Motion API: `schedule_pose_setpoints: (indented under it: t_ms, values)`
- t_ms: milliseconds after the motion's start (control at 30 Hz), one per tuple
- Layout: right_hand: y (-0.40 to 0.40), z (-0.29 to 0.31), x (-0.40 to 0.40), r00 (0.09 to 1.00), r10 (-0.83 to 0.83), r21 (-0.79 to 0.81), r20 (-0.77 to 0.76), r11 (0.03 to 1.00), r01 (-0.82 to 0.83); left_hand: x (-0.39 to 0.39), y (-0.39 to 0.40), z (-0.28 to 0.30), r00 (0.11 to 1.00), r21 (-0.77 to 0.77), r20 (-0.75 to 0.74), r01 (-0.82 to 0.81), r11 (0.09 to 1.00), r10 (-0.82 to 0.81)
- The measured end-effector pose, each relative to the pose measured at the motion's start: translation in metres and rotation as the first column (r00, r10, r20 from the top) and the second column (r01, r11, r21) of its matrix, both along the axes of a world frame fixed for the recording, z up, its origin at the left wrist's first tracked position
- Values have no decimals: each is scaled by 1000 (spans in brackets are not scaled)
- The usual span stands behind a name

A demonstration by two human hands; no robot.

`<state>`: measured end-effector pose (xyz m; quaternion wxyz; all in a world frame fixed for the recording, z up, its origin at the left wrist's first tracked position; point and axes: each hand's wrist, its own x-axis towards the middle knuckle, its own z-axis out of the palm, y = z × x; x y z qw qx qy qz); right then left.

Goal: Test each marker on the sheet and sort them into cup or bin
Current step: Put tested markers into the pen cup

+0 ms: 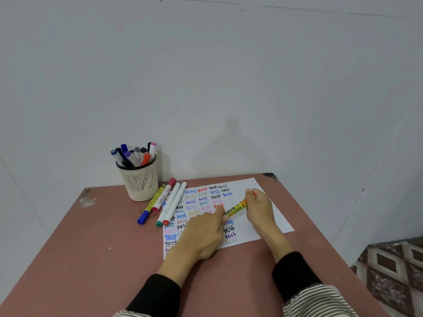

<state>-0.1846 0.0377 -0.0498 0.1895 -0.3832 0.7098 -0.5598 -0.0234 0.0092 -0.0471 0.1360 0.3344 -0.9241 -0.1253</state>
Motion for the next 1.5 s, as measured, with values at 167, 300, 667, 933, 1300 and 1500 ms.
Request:
schedule_pose_setpoints:
  t_ms: [167,300,667,933,1300,1500]
  values:
    - [3,4,-8,1000,-7,-53,-11,999,7,-2,7,4,999,84,-37,37,996,-34]
    - [9,12,-3,967,84,-179,239,983,-41,-3,7,-2,993,41,-113,50,998,-45]
    - [7,15,0,835,251,-183,490,966,-183,3,-6,-8,901,160,-433,44,986,30]
    - [7,17,-8,913,120,-210,390,977,-39,7,-19,-11,773,451,-551,-41,891,315]
    - [-17,4,-2,995,89,-29,34,996,-88,6,-31,-15,674,518,-613,-52,854,413]
    - [-18,1,-7,992,76,-27,105,997,-74,5,-35,-13,605,546,-666,-4,838,436]
